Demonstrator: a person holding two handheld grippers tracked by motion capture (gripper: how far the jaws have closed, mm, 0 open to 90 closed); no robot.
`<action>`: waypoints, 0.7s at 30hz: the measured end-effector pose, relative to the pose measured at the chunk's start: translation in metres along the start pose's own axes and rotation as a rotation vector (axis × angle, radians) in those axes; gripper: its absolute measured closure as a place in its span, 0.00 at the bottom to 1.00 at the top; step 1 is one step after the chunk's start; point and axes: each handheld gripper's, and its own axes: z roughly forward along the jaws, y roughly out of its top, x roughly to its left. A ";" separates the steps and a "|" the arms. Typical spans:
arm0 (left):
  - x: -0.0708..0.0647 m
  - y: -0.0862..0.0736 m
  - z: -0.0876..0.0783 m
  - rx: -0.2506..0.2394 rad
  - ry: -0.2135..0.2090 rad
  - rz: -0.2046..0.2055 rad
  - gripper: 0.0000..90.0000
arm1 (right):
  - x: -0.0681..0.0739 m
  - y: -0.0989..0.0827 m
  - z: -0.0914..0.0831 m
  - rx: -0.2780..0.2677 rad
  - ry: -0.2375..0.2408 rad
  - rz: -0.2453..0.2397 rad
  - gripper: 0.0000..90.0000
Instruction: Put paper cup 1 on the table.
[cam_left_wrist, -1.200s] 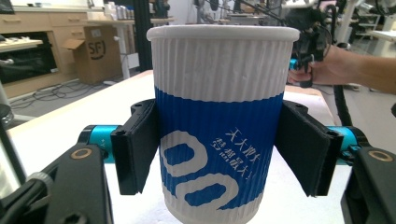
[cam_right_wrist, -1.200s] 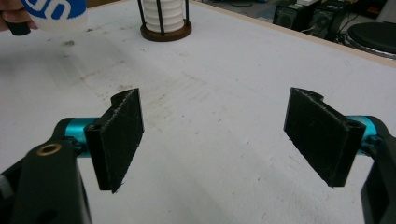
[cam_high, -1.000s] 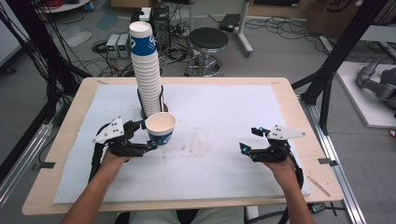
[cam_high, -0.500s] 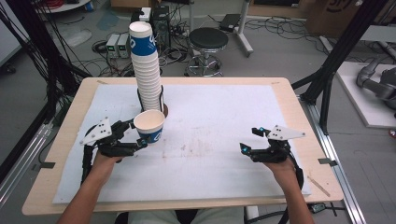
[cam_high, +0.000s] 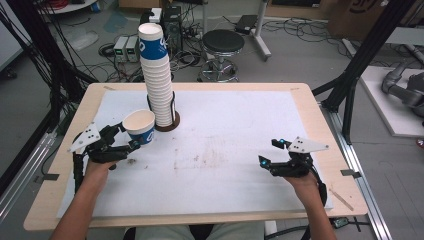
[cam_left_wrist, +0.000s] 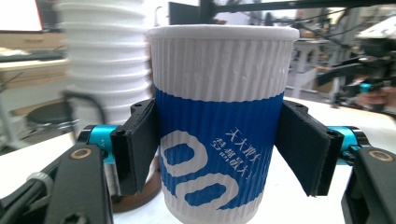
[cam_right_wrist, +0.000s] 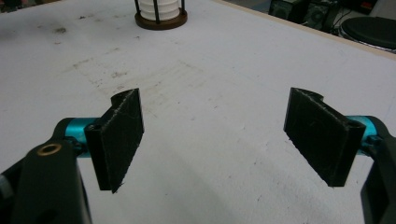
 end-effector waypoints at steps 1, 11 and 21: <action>0.002 -0.001 -0.001 0.005 0.010 -0.003 0.35 | 0.000 0.000 0.000 0.002 -0.001 0.000 0.23; 0.021 -0.018 -0.005 0.083 0.087 -0.036 0.35 | -0.001 -0.001 0.002 0.006 0.005 -0.004 0.23; 0.027 -0.032 -0.005 0.221 0.139 -0.056 0.35 | -0.001 -0.001 0.001 0.006 0.007 0.001 0.23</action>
